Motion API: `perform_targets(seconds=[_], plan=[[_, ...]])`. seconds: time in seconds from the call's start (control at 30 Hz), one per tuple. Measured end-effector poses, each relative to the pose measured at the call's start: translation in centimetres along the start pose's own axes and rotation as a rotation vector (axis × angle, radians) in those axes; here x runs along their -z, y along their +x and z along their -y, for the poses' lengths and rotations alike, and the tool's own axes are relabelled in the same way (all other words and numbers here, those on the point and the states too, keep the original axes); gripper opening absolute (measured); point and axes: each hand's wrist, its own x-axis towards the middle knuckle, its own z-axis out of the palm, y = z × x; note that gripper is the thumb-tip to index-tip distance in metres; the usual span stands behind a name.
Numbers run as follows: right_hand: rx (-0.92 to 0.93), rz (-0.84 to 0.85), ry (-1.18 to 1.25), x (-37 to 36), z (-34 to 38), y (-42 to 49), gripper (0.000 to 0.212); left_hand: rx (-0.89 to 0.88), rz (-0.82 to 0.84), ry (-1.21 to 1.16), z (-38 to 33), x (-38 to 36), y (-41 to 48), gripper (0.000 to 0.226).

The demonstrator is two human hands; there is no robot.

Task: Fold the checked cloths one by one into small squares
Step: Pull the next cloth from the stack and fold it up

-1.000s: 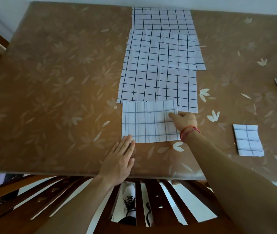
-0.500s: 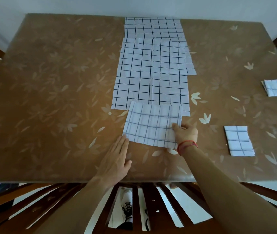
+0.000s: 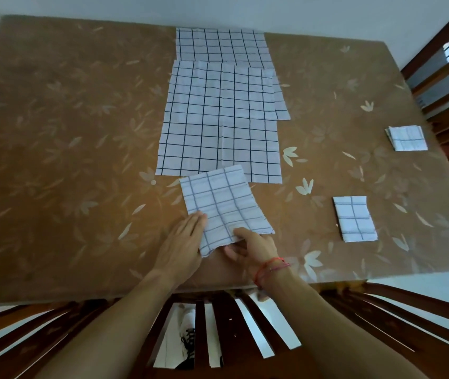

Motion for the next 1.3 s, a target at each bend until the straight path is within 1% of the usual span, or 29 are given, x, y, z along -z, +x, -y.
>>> perform_targets(seconds=[0.1, 0.2, 0.27, 0.33, 0.37, 0.43, 0.5, 0.57, 0.6, 0.63, 0.67, 0.73, 0.87, 0.97, 1.03, 1.1, 1.13, 1.2, 1.23, 1.27, 1.3], plan=[[0.031, 0.125, -0.146, 0.9, -0.3, -0.6, 0.024, 0.011, -0.006, -0.005, 0.3, -0.1, 0.1, 0.076], [0.194, 0.206, -0.400, 2.5, -0.5, -0.6, 0.029, 0.013, 0.012, -0.014, 0.6, -0.1, -0.1, 0.079], [0.355, 0.165, -0.667, 3.9, -0.7, -0.2, 0.035, -0.010, 0.029, -0.024, 0.8, 0.0, -0.7, 0.084], [0.504, 0.028, -0.988, 4.9, -0.6, 0.2, 0.032, -0.034, 0.039, -0.033, 1.1, 0.0, -1.3, 0.086], [0.574, -0.049, -1.075, 5.3, -0.4, 0.3, 0.029, -0.041, 0.042, -0.037, 1.3, -0.1, -1.7, 0.087], [0.698, -0.112, -1.075, 5.8, 0.0, 0.6, 0.033, -0.054, 0.054, -0.045, 1.6, -0.3, -2.3, 0.086], [0.755, -0.113, -1.065, 5.9, 0.2, 0.8, 0.042, -0.069, 0.067, -0.052, 1.8, -0.4, -3.0, 0.085], [0.811, -0.072, -1.143, 6.0, 0.1, 0.6, 0.057, -0.088, 0.091, -0.046, 2.0, -0.5, -3.7, 0.086], [0.878, -0.039, -1.187, 6.1, 0.0, 0.8, 0.065, -0.099, 0.099, -0.038, 2.1, -0.6, -4.0, 0.088], [0.941, -0.003, -1.225, 6.1, 0.0, 0.9, 0.070, -0.106, 0.099, -0.029, 2.3, -0.7, -4.3, 0.090], [0.977, 0.024, -1.254, 6.3, -0.2, 1.3, 0.070, -0.110, 0.092, -0.017, 2.5, -0.7, -4.6, 0.090], [0.977, 0.050, -1.282, 6.5, -0.3, 1.6, 0.064, -0.107, 0.064, 0.008, 2.7, -0.7, -5.0, 0.085], [0.913, 0.045, -1.233, 6.4, 0.0, 1.5, 0.053, -0.061, -0.022, 0.008, 2.8, -0.3, -5.2, 0.072], [0.849, 0.022, -1.285, 6.0, 0.4, 1.7, 0.044, -0.017, -0.102, -0.071, 2.8, -0.3, -4.7, 0.063], [0.843, 0.003, -1.310, 6.0, 0.7, 2.2, 0.039, 0.043, -0.147, -0.140, 2.6, -0.2, -4.2, 0.048], [0.853, 0.023, -1.305, 6.0, 0.8, 2.9, 0.034, 0.103, -0.202, -0.176, 2.6, -0.2, -3.6, 0.030], [0.845, 0.033, -1.294, 5.8, 0.9, 3.3, 0.030, 0.123, -0.223, -0.193, 2.6, -0.2, -3.4, 0.025], [0.799, -0.020, -1.309, 5.2, 1.1, 3.6, 0.011, 0.169, -0.225, -0.209, 2.4, 0.1, -2.7, 0.029], [0.766, -0.069, -1.315, 4.8, 1.3, 3.7, 0.011, 0.203, -0.218, -0.204, 2.4, 0.3, -2.4, 0.032], [0.733, -0.112, -1.305, 4.6, 1.5, 4.0, 0.021, 0.239, -0.218, -0.198, 2.4, 0.5, -2.1, 0.031], [0.702, -0.135, -1.285, 4.4, 1.6, 4.1, 0.027, 0.268, -0.224, -0.194, 2.5, 0.6, -1.8, 0.029]])
